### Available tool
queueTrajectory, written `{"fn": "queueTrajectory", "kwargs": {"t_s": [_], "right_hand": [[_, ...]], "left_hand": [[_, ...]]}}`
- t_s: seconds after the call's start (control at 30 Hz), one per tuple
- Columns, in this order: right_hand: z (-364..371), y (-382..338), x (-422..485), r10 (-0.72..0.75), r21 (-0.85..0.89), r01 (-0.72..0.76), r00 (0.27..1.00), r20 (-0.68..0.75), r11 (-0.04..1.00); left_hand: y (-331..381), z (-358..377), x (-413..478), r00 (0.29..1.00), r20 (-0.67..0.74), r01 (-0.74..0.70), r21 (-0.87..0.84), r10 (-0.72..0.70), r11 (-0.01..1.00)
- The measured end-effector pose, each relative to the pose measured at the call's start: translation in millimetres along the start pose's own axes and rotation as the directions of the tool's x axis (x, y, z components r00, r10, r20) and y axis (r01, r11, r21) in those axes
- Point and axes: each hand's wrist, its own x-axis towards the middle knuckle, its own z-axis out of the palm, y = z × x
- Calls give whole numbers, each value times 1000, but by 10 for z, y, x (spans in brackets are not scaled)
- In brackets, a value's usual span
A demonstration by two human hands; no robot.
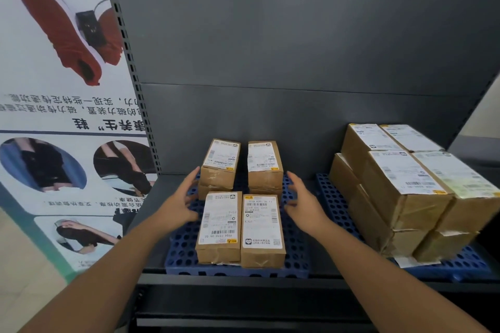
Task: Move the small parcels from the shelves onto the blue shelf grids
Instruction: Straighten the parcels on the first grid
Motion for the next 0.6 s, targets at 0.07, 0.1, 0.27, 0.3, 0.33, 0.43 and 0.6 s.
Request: {"fn": "queueTrajectory", "kwargs": {"t_s": [0.07, 0.1, 0.27, 0.3, 0.33, 0.43, 0.6], "right_hand": [[37, -47, 30, -35, 42, 35, 999, 16, 999], [61, -63, 41, -60, 51, 59, 998, 22, 997], [165, -119, 76, -121, 97, 118, 992, 25, 988], [171, -126, 80, -125, 100, 122, 992, 25, 987], [174, -133, 82, -123, 98, 120, 992, 27, 988], [172, -151, 76, -104, 77, 100, 994, 46, 992], [168, -142, 91, -91, 54, 89, 995, 48, 995]], "left_hand": [[-5, 31, 35, 1000, 7, -12, -7, 12, 1000], [-7, 42, 47, 1000, 13, -21, 3, 21, 1000], [60, 130, 60, 998, 43, -42, 14, 41, 999], [66, 143, 64, 998, 41, -44, 11, 44, 999], [66, 150, 69, 998, 39, -45, 7, 44, 999], [64, 153, 66, 999, 30, -45, 8, 45, 999], [10, 134, 89, 999, 26, -49, 17, 48, 999]]}}
